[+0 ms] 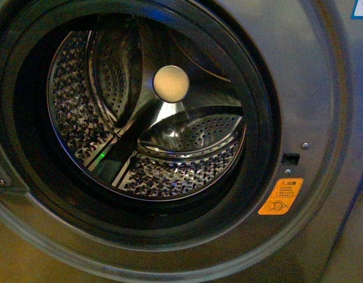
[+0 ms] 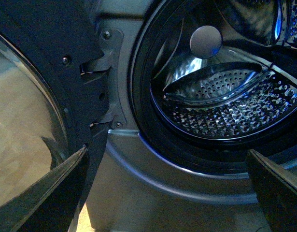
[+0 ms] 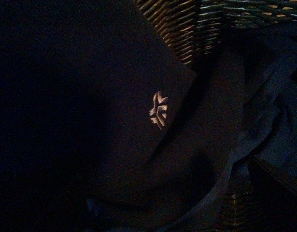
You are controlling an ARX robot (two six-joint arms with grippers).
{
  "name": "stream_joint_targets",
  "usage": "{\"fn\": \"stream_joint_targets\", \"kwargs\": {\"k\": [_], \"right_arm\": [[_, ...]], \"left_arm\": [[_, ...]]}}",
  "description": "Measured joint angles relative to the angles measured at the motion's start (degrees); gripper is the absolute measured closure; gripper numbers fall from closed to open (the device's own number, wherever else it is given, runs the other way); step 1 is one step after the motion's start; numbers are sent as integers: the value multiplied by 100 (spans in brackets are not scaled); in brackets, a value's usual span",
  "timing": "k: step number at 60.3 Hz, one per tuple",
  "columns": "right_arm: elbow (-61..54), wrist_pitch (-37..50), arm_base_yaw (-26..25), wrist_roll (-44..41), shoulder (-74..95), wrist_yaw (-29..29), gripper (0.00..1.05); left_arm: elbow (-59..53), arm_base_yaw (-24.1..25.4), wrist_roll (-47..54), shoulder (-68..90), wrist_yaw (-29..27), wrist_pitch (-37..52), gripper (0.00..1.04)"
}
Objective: Put clothes into washing machine
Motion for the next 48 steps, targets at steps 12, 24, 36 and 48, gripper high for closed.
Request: {"fn": "stream_joint_targets", "kwargs": {"k": [12,24,36,48], "right_arm": [[514,138,68,9,745,267,7],[951,-87,50,114,1239,365,7],[1143,-114,39,136,1585,415,7],[1377,-192,35,136,1945,527,7]], "left_arm": [[0,0,0,0,0,0,7],[0,0,0,0,0,0,7],[0,0,0,0,2,0,7],[0,0,0,0,2,0,7]]}}
